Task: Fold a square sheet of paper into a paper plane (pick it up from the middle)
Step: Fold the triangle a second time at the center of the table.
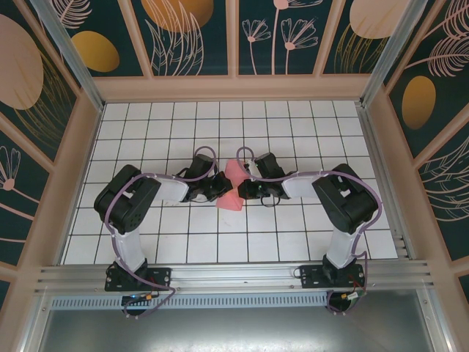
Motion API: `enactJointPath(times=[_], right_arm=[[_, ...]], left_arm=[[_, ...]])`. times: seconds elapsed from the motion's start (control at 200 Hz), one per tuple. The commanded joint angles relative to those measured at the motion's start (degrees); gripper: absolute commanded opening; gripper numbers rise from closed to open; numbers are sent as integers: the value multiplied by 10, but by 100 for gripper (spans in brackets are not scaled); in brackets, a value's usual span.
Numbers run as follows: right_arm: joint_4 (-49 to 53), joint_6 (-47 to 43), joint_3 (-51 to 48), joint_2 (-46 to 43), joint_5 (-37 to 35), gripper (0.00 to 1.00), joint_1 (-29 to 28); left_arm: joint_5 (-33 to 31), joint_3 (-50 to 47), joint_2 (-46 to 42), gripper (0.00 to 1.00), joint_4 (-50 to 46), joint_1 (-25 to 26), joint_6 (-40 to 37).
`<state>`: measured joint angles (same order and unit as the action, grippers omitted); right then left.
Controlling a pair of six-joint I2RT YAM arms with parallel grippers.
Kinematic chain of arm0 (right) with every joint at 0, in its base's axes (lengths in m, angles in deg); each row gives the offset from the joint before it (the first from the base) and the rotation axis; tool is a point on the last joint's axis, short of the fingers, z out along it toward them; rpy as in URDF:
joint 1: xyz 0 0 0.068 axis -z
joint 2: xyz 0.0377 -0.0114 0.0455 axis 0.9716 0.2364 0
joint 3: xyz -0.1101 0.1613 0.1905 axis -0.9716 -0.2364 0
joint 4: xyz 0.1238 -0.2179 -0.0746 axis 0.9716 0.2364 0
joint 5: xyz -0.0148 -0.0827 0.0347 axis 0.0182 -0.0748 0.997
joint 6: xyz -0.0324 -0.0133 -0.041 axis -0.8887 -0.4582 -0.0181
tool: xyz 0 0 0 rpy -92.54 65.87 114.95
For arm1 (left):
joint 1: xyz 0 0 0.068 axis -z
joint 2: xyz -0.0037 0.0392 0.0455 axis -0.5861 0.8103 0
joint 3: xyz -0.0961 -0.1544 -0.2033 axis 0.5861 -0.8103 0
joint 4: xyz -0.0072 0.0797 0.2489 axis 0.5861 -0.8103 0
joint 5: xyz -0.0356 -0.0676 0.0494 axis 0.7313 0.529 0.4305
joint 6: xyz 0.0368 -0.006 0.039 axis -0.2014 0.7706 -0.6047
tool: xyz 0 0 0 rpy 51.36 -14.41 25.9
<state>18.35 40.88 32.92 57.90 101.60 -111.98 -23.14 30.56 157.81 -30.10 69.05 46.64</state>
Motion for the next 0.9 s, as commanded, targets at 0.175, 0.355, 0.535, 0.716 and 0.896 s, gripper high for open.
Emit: enactJointPath(times=[0.175,0.355,0.535,0.716,0.896], right_arm=[[58,38,0,-60,-87,37,9],[49,95,-29,-126,-84,47,13],[-31,170,-58,-152,3,23,0],[-12,188,-21,-113,17,11,-41],[22,182,22,-63,16,7,-56]], left_arm=[[-36,-2,14,4,-50,-1,-22],[-32,-3,15,4,-45,-2,-23],[-30,-2,15,4,-45,-2,-26],[-27,-1,15,4,-42,-1,-28],[-25,1,16,4,-42,-1,-28]])
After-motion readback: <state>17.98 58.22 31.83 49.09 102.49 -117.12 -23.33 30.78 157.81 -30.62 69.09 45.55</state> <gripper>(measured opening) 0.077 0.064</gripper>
